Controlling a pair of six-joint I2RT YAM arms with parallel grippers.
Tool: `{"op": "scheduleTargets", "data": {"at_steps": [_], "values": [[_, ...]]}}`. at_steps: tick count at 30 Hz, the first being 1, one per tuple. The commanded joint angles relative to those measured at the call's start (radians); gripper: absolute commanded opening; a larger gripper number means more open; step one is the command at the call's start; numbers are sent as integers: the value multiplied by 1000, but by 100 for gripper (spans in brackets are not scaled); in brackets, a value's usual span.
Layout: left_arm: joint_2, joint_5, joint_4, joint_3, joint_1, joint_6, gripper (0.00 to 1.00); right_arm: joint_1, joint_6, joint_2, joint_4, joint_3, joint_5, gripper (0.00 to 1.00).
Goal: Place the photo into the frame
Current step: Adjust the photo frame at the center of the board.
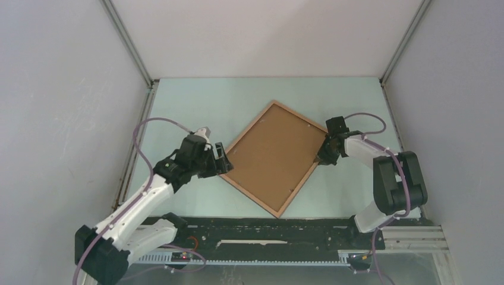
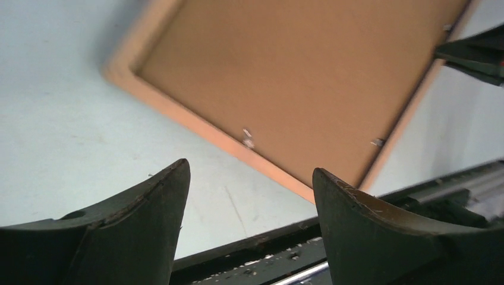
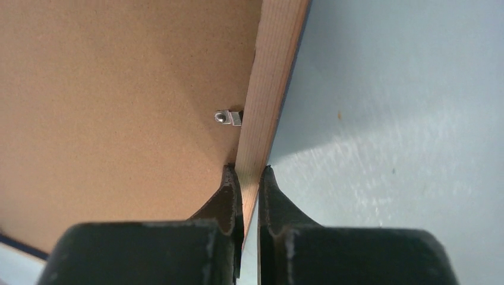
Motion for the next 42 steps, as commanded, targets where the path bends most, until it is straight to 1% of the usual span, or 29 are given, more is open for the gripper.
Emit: {"op": "scheduleTargets", "data": {"at_steps": [1,5,7,10,13,17,20,25,27,29,31,33,36,39,42], "values": [[130,-194,-82,165,-6,63,81,11,-353,52,14,113,13,0],[292,-274,-71,236,1,83,81,-32,-417,137,31,194,-30,0],[384,-283,-55,276,5,87,81,-62,-438,200,31,257,-81,0],[511,-213,7,308,5,82,81,-99,-447,309,21,348,-164,0],[627,-139,83,307,3,63,80,-112,-454,375,24,409,-192,0],[700,-151,95,321,-12,57,79,-129,-481,413,17,459,-229,0],[751,-158,70,375,-15,56,77,-145,-488,412,15,458,-237,0],[862,-161,2,494,-20,28,68,-129,-483,385,43,429,-249,0],[886,-182,-14,502,-20,23,63,-134,-480,374,54,417,-250,0],[877,-196,-10,489,-21,23,60,-139,-476,371,59,409,-255,0],[861,-200,-5,474,-21,25,61,-142,-473,368,64,405,-259,0],[850,-190,-5,465,-22,32,64,-143,-472,363,70,399,-259,0],[844,-185,-5,456,-27,47,67,-146,-469,356,76,391,-260,0],[853,-187,-18,455,-27,52,67,-148,-468,353,80,386,-263,0],[849,-193,-19,431,-27,53,64,-152,-466,348,86,379,-264,0]]}}
